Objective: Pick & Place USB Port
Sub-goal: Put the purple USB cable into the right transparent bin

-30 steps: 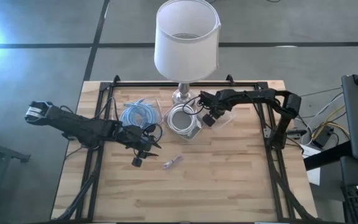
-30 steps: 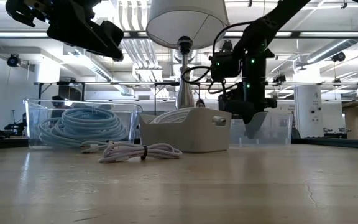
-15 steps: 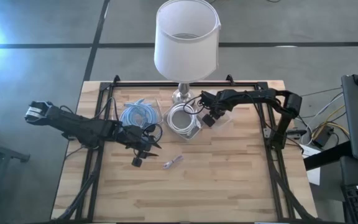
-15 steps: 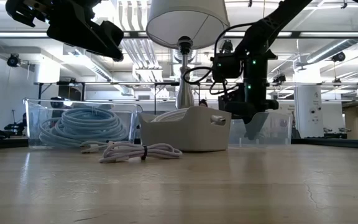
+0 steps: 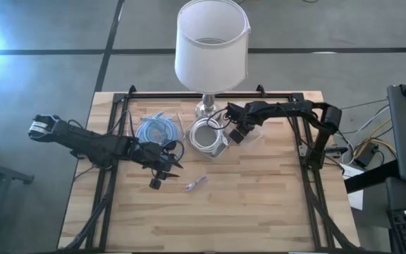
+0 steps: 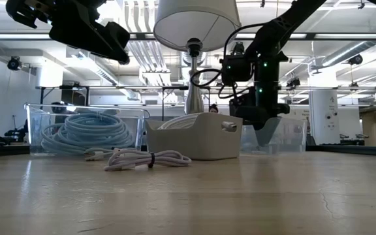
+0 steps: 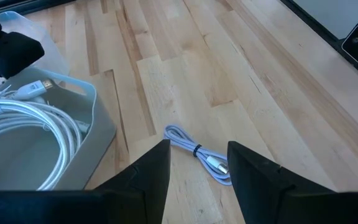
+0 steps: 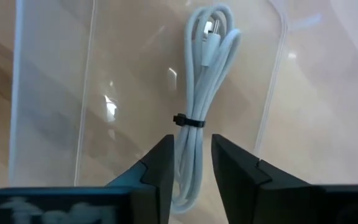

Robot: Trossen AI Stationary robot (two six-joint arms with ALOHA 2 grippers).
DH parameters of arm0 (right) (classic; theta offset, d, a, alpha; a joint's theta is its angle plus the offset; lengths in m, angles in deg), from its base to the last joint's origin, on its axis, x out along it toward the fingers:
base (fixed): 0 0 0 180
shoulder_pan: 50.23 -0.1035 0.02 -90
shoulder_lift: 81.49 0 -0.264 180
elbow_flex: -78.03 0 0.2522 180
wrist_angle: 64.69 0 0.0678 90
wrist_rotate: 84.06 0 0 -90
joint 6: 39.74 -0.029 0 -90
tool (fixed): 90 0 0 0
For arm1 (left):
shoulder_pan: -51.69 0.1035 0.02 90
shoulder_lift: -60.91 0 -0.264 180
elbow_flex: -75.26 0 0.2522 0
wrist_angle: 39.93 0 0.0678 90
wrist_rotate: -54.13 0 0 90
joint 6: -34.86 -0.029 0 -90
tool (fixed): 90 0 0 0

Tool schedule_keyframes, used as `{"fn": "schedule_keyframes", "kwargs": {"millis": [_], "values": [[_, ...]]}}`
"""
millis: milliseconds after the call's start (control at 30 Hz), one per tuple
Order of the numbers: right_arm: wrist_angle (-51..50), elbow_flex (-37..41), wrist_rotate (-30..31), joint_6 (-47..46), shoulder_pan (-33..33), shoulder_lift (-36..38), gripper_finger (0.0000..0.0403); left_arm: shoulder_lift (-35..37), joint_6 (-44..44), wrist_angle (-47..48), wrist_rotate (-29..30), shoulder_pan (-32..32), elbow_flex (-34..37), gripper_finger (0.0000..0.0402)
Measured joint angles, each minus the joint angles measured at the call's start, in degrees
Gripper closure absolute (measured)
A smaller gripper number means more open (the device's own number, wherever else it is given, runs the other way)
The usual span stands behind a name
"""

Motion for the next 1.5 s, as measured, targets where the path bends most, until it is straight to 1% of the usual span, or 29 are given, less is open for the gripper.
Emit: {"fn": "schedule_keyframes", "kwargs": {"millis": [200,300,500,600,667,800,933,1100,1167,1333,1433,1500], "values": [[-0.90,-1.19,0.43,3.73,-0.48,-0.04,0.0278,0.00,0.02,0.31,0.00,-0.04,0.59,0.0239],[-2.93,-3.06,0.48,4.69,-0.78,0.02,0.0268,0.00,0.02,0.32,0.00,-0.04,0.59,0.0239],[-13.41,-9.00,0.46,3.79,-1.14,0.49,0.0251,0.00,0.27,0.38,0.00,-0.04,0.59,0.0239],[-16.96,-11.95,0.44,2.87,-2.03,0.61,0.0247,0.00,0.96,0.39,0.02,-0.04,0.59,0.0239],[-18.45,-13.84,0.39,2.77,-3.02,0.63,0.0245,0.00,1.73,0.39,0.17,-0.04,0.59,0.0239],[-19.89,-17.30,0.18,5.49,-6.24,0.72,0.0247,0.00,4.06,0.50,1.22,-0.02,0.59,0.0239],[-20.13,-20.48,-0.07,7.09,-10.67,0.74,0.0247,0.00,8.33,2.72,4.59,-0.02,0.59,0.0239],[-18.83,-23.21,-0.07,9.08,-16.96,0.85,0.0246,0.00,12.06,6.79,10.46,0.02,0.63,0.0239],[-16.67,-23.26,-0.21,10.56,-19.51,0.85,0.0249,0.00,13.14,7.10,12.07,0.02,0.63,0.0239],[-9.06,-22.54,-0.64,15.38,-25.09,0.83,0.0252,0.00,15.81,7.26,12.48,0.02,0.71,0.0239],[-4.77,-21.57,-5.03,18.57,-27.33,0.74,0.0250,0.00,18.37,7.55,12.48,0.00,0.72,0.0239],[-0.10,-20.37,-8.70,20.25,-28.32,0.74,0.0248,0.00,19.06,8.04,12.48,0.00,0.74,0.0239]]}}
